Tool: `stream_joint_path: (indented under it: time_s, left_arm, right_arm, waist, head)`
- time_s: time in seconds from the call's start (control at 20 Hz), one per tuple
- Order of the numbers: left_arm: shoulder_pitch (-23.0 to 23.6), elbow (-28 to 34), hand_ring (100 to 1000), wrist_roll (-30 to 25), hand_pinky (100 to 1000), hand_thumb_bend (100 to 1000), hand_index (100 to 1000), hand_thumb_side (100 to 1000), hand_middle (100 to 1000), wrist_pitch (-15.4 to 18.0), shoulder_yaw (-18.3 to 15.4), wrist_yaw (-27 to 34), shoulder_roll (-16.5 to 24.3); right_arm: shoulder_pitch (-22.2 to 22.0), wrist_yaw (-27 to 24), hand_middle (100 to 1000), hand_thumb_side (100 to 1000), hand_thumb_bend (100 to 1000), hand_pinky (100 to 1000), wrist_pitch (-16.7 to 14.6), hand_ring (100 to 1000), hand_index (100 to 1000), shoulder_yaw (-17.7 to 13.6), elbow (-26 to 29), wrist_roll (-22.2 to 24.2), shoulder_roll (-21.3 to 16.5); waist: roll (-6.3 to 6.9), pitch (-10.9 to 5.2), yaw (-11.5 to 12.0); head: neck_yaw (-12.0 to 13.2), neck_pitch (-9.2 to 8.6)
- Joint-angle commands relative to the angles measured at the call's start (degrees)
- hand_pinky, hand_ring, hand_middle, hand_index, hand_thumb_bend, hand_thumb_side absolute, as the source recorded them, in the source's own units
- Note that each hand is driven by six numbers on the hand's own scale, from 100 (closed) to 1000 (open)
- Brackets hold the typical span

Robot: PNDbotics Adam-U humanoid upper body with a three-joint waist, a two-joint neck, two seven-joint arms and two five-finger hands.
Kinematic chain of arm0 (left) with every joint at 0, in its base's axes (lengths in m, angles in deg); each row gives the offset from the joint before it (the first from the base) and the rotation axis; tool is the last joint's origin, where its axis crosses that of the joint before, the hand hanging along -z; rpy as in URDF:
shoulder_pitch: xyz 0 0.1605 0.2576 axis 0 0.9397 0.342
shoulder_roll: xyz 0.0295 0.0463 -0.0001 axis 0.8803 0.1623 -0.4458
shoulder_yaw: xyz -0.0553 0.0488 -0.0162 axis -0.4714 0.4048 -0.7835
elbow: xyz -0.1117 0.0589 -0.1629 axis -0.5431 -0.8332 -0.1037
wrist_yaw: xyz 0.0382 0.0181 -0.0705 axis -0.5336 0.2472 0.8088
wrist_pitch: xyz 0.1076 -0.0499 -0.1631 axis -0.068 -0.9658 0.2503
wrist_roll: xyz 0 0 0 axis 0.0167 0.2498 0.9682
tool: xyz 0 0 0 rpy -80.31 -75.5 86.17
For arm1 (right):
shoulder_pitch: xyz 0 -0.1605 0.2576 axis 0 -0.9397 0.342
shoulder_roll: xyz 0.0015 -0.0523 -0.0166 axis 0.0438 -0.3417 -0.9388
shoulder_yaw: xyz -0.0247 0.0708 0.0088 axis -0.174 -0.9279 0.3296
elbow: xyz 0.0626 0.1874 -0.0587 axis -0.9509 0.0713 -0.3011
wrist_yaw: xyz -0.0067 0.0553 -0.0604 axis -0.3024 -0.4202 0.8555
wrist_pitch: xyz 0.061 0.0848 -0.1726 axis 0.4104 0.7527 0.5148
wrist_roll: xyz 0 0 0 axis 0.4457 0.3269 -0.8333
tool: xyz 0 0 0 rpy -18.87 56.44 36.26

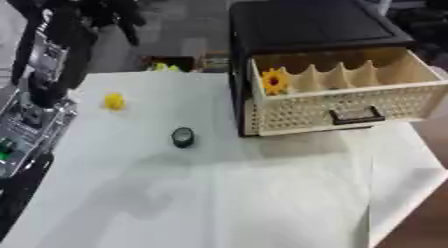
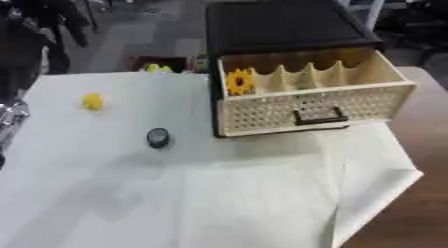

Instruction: Pick up objects from table and place into drawer.

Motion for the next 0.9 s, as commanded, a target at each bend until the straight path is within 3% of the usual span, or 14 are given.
stream_joint_path:
  time_s: [0.05,0.25,0.6,0.9]
  left_arm:
    - [2.3,5.2,612,-0.4,433,100,779,918,625,-2.4,-2.6,2.9,0.0]
    - [7.8,10.0,607,-2.7,430,100,770,983,623,-5.8,-4.3,6.2,-2.8]
    - [16.9,7.6,609,-8.3,442,100,763,1000,627,-11.4,-8.4,8.9,-9.8]
    - [24.8,10.6,617,-13.1,456,109,760,1000,630,-15.9,-12.4,11.5,-14.3]
  right_arm:
    - [1.4,0.5,338,541,1000,100,0.6,350,648,1.4,0.9,2.8,-5.2]
    - [2.3,0.6,343,541,1000,100,0.9,338,630,3.2,0.9,6.1,-7.7]
    - [0.7,1.6,323,541,1000,100,0.3,321,631,6.9,0.9,11.8,-11.1]
    - [-0.7,-0.6,354,541,1000,100,-1.1,355,665,14.0,0.9,16.6,-15.5]
  waist:
    - [-0.1,-1.22,0.3]
    - [0.09,-1.63,1.0]
    - [-0.02,-1.76,2.1]
    - [-0.65,-2.68,2.6]
  head:
    - [1.1,1.85]
    - [2.0,2.95]
    - [0.9,3.37]
    - [-0.5,4.1]
